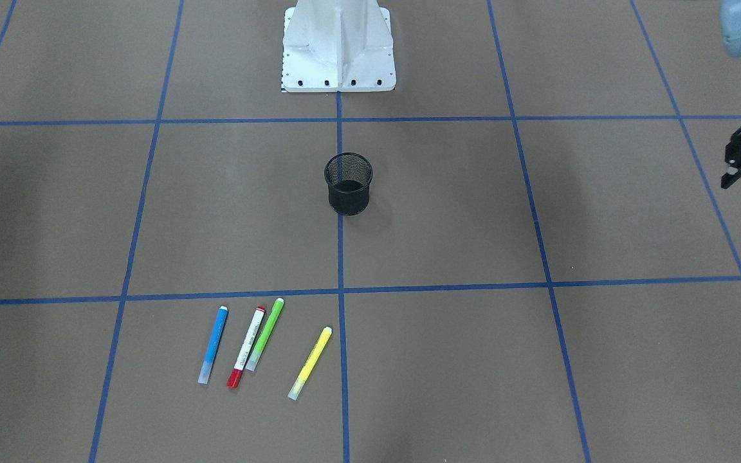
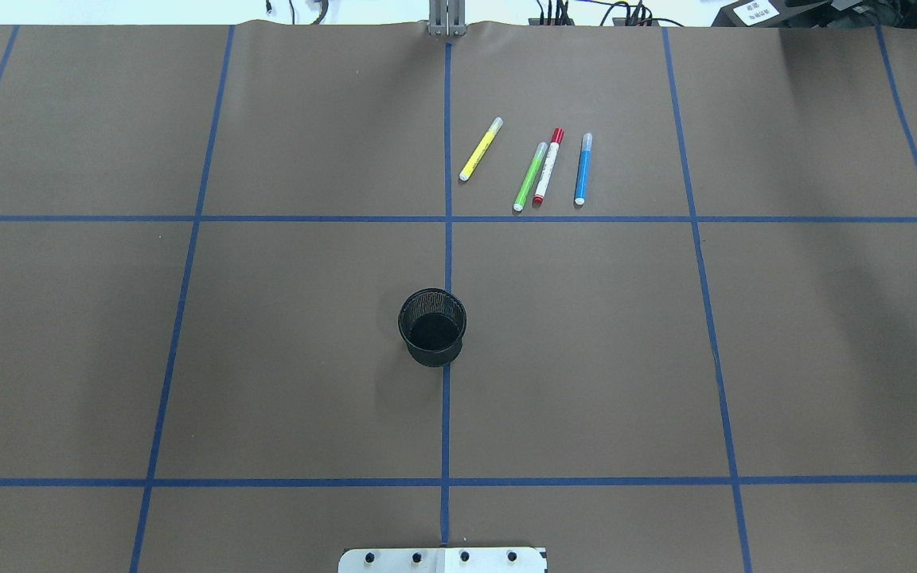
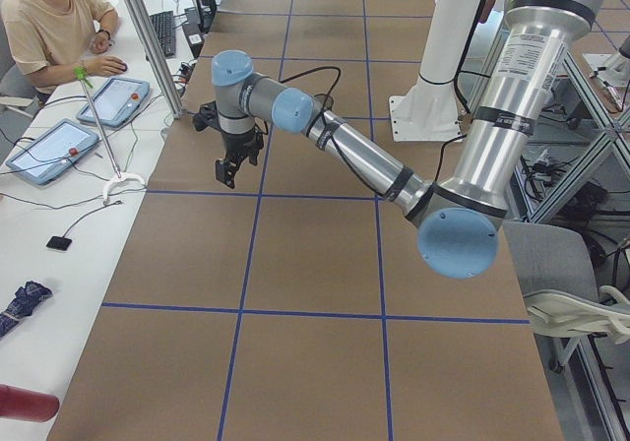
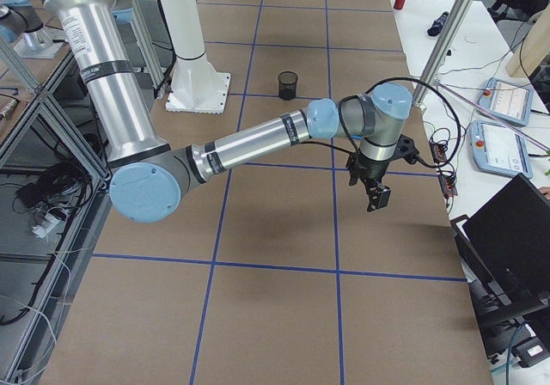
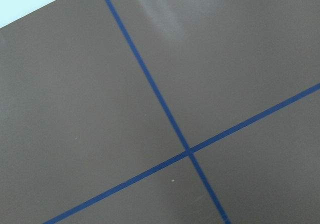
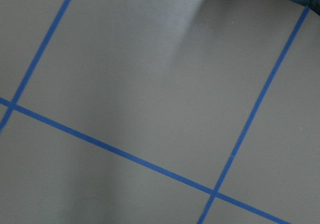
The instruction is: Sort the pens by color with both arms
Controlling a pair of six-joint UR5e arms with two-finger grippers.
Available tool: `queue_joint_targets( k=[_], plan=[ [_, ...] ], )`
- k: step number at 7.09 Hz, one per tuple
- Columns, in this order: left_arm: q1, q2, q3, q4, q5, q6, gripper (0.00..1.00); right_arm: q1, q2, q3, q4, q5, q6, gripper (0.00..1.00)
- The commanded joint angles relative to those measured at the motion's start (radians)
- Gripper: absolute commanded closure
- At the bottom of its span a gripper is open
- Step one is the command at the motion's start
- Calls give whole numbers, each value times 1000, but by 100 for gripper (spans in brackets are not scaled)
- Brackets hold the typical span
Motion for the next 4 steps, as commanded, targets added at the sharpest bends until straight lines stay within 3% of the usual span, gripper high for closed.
queue_joint_targets(
  k=[1,2,4],
  plan=[
    [-123,111,56,-5,-48,115,1,49,-122,-6,113,1,10,1],
    [-190,175,63,-7,-49,113,0,75,-143,-18,115,7,72,1],
    [-206,258,94,-14,-51,106,0,80,-217,-19,185,11,99,1]
  ],
)
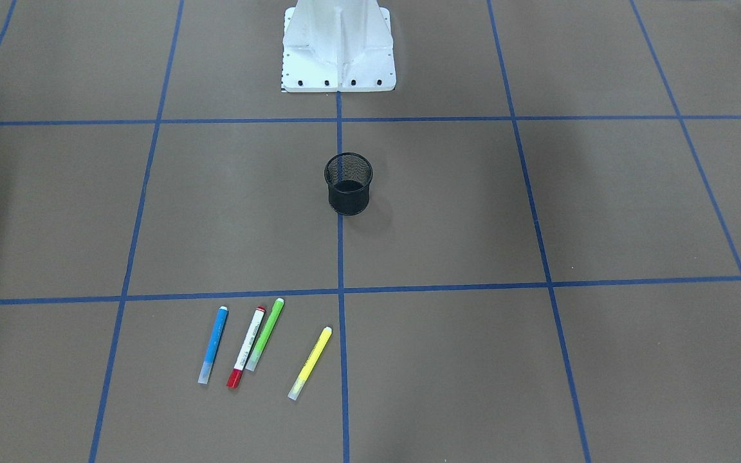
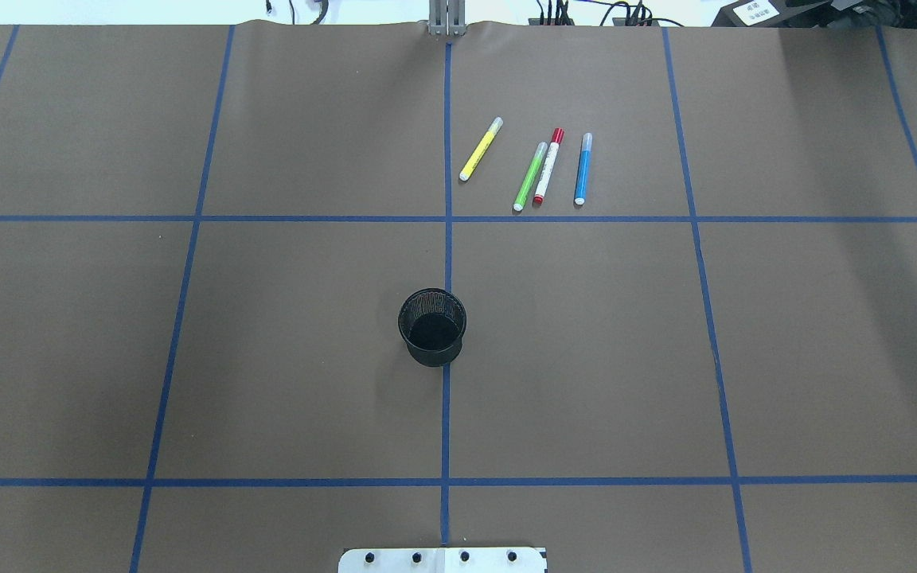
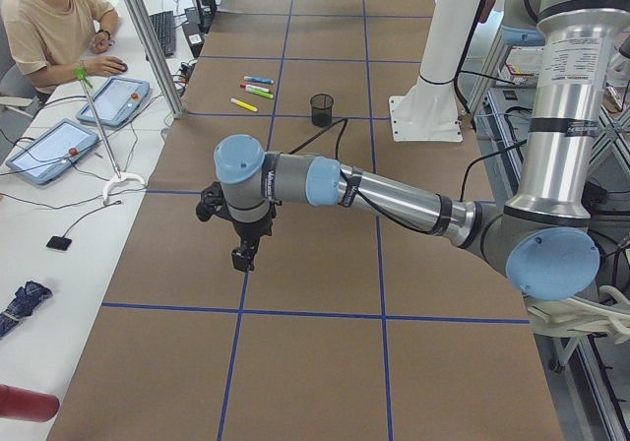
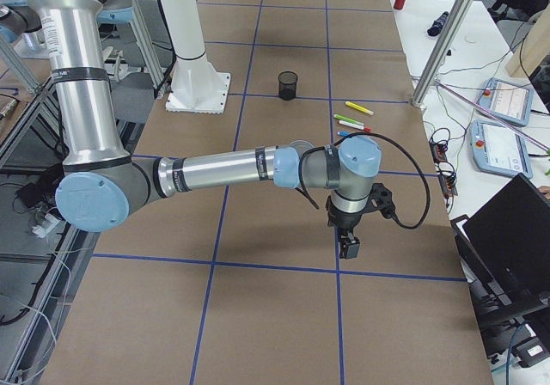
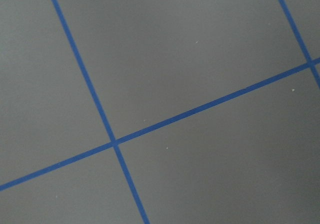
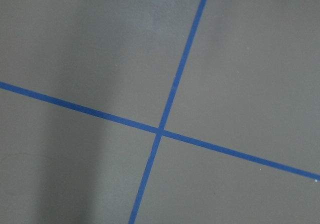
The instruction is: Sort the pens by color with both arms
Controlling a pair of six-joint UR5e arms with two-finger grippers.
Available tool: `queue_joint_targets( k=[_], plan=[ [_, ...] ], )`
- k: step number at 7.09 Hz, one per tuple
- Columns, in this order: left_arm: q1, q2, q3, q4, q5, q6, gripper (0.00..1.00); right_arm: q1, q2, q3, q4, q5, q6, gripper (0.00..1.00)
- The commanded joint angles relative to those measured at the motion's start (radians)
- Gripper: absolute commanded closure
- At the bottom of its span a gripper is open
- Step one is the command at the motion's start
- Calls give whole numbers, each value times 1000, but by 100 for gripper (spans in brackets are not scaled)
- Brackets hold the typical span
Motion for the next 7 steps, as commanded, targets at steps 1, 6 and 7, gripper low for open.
queue_joint_targets(
  k=[1,6,7],
  plan=[
    [-19,46,32,3,-1,-40,0,4,-55,-3,64,8,36,1],
    [-20,48,26,-3,-1,-44,0,1,-53,2,85,34,90,0],
    [-20,46,21,-3,-1,-48,0,-4,-53,-1,97,34,90,0]
  ],
)
